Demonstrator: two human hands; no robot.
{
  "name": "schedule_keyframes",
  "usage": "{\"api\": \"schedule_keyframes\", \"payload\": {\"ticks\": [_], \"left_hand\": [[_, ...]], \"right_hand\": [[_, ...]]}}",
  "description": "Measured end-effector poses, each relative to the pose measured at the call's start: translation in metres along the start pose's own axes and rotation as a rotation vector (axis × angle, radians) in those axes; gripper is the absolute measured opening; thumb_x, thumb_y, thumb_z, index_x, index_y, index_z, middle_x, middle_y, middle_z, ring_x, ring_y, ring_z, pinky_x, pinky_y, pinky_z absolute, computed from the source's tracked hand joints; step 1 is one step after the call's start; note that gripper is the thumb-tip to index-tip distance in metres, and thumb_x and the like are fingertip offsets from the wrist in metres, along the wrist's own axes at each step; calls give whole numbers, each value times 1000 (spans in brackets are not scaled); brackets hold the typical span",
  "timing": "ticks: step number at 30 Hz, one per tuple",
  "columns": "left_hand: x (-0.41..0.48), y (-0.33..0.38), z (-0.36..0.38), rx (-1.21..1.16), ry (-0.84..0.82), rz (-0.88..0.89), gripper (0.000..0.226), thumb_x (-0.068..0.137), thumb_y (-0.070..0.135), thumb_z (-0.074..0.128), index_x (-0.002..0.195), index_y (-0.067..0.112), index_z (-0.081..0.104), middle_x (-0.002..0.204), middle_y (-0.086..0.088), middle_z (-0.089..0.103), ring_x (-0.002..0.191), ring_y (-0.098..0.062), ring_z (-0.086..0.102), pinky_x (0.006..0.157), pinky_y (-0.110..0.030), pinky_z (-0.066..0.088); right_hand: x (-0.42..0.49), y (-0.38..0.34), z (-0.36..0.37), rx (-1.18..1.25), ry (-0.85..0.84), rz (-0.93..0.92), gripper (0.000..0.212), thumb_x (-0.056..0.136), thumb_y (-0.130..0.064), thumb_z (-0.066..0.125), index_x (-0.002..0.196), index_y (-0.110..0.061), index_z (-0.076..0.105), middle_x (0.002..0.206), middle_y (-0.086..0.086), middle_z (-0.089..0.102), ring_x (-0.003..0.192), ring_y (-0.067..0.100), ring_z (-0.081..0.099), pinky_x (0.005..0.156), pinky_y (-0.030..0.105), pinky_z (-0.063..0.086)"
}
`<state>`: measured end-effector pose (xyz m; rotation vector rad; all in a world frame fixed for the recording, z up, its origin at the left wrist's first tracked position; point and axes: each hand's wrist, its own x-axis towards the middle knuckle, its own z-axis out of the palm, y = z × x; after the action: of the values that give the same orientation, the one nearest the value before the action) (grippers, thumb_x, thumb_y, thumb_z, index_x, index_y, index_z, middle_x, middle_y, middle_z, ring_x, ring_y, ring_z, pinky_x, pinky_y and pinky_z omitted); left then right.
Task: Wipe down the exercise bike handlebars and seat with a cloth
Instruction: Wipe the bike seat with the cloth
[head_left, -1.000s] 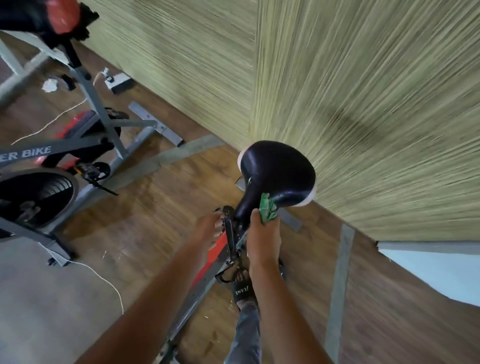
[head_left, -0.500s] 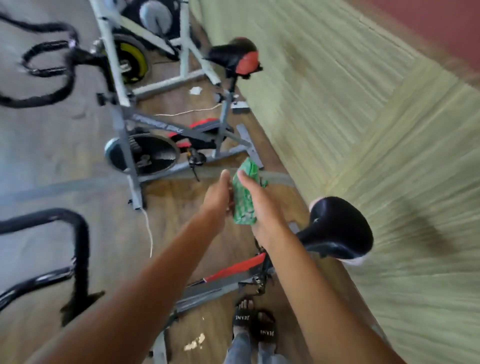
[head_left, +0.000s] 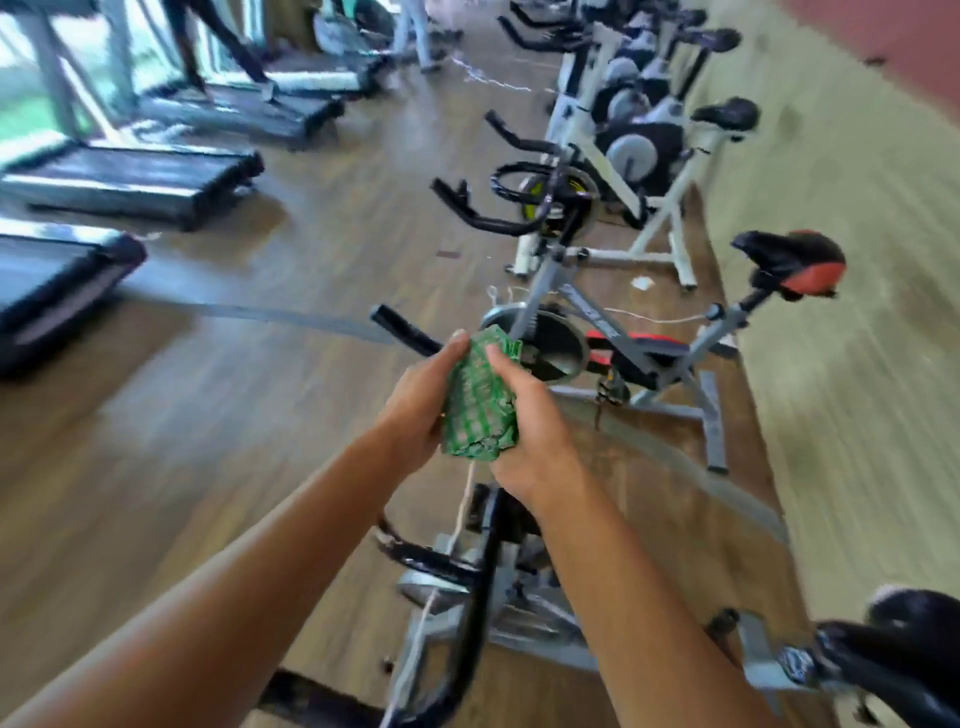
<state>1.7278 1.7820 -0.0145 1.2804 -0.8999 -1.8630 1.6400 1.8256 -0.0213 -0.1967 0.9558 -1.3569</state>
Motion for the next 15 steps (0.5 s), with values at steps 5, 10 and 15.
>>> {"api": "schedule_keyframes", "payload": {"ticks": [5, 10, 15], "left_hand": [[-22, 30, -123, -54, 46, 26, 41, 100, 40, 53, 117, 5, 66, 107, -15, 73, 88, -25, 72, 73, -33, 61], [-33, 47, -232, -64, 83, -52, 43, 97, 39, 57, 121, 5, 67, 116, -16, 71, 103, -29, 70, 78, -33, 60], [-30, 66, -315, -38, 132, -8, 34, 97, 32, 59, 117, 8, 70, 110, -13, 74, 97, -24, 72, 84, -35, 58]], "right_hand": [[14, 91, 102, 6, -54, 57, 44, 97, -40, 59, 124, -6, 68, 122, 17, 70, 116, 34, 65, 104, 49, 49], [28, 173, 175, -21, -15, 103, 44, 96, -40, 60, 121, -6, 69, 116, 17, 72, 110, 34, 68, 100, 50, 52], [49, 229, 237, 76, -58, 159, 58, 95, -55, 54, 126, -8, 67, 122, 16, 70, 115, 33, 66, 103, 50, 49]]}}
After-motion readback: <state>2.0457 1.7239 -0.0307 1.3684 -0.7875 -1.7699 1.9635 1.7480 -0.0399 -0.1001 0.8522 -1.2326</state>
